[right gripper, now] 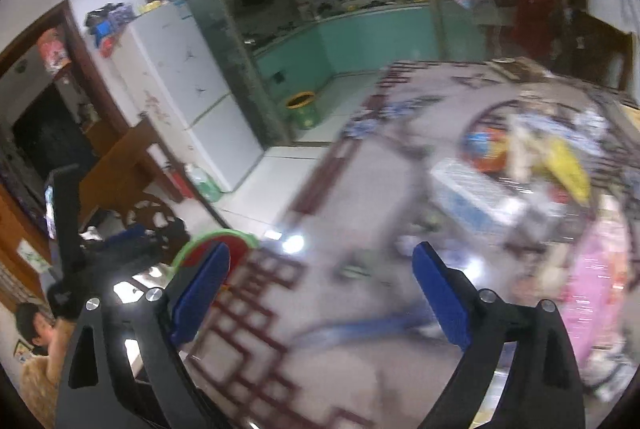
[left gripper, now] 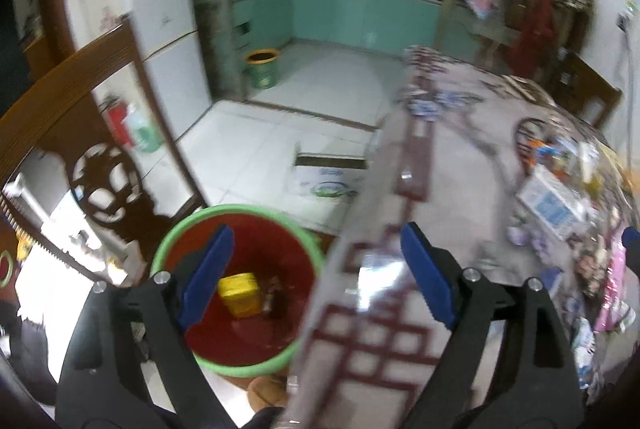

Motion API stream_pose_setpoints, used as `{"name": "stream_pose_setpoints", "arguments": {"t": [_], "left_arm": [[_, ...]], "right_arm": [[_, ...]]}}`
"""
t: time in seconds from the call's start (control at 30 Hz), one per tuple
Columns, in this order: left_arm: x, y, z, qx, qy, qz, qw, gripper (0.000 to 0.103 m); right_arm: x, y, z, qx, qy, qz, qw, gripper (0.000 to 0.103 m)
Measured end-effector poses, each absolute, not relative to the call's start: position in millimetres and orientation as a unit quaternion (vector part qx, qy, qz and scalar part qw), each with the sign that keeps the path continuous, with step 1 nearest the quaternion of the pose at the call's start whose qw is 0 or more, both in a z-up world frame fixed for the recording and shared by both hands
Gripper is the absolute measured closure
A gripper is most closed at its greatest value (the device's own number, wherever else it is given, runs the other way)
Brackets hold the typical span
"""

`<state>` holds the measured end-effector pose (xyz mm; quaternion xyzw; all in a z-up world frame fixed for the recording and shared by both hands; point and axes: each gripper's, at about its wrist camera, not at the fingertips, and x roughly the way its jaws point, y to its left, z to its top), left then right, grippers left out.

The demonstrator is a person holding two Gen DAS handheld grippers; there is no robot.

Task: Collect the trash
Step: 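Grasp the pink plastic bag with the right gripper while the left gripper reaches the table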

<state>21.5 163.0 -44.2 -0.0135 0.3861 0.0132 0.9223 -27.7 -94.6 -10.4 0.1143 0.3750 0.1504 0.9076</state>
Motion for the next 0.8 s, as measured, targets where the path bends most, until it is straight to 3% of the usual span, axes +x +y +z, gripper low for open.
{"name": "stream_pose_setpoints", "arguments": {"t": [0.3,0.37,0.5,0.7,0.8], "left_arm": [[16.7,63.5,-47.0,0.007,0.398,-0.099,0.912,0.017],[14.8,38.6,-51.5,0.014,0.409,-0.134,0.902,0.017],[14.0,5.9,-63.9,0.009,0.435,-0.178,0.883,0.017],[9.1,-19.3,-71.8,0.036,0.439,-0.196,0.876,0.017],[5.4,-25.0,-73.9,0.040,0.441,-0.206,0.873,0.017]], "right_arm": [[-31.4,-228.3,-20.9,0.111,0.428,0.023,0.897,0.013],[-27.6,-244.9,-34.9,0.116,0.445,0.012,0.888,0.025],[-19.7,-264.4,-64.3,0.173,0.480,0.030,0.860,0.025],[-11.4,-256.4,-87.4,0.145,0.520,0.020,0.842,0.027],[-9.7,-252.5,-91.4,0.119,0.524,0.009,0.843,0.038]]}}
